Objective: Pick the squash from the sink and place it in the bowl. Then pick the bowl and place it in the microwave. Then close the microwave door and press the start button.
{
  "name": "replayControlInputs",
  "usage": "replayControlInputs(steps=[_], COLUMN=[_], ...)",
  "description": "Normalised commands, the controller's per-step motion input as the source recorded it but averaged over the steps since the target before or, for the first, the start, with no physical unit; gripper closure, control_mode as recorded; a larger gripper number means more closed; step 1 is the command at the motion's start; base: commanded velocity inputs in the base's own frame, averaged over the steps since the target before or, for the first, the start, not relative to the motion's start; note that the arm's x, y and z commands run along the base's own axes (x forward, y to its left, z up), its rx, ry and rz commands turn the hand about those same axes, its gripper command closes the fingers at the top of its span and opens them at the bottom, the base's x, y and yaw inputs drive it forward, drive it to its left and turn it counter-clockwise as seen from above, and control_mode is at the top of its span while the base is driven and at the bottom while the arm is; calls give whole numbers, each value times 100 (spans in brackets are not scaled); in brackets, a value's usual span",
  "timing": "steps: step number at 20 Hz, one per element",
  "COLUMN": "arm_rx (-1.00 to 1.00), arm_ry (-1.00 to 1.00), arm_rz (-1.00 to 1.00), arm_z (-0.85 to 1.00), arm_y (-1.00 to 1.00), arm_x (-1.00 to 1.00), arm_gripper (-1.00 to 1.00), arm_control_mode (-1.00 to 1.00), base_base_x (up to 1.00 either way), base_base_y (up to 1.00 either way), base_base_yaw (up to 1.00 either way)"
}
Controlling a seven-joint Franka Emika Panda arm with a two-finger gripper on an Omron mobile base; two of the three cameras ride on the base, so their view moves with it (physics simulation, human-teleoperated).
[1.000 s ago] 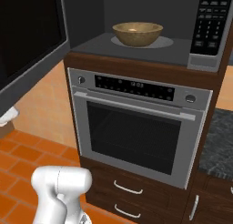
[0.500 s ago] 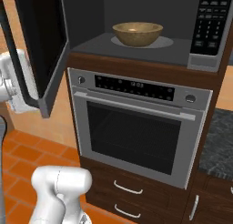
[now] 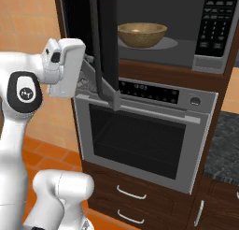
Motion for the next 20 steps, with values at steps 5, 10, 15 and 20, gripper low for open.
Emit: replayControlInputs(steps=[5, 10, 15, 20], arm_rx=[16, 17, 26, 32], arm_ry=[0, 1, 8, 18], arm_rz=[25, 28, 28, 26], arm_z=[0, 0, 0, 0], arm_y=[-66, -61, -46, -31], arm_x=[77, 74, 83, 91], arm_gripper=[-100, -100, -100, -100], arm_control_mode=[-100, -100, -100, -100], base_base_x=[0, 0, 0, 0], base_base_y=[0, 0, 0, 0], base_base_yaw=[0, 0, 0, 0])
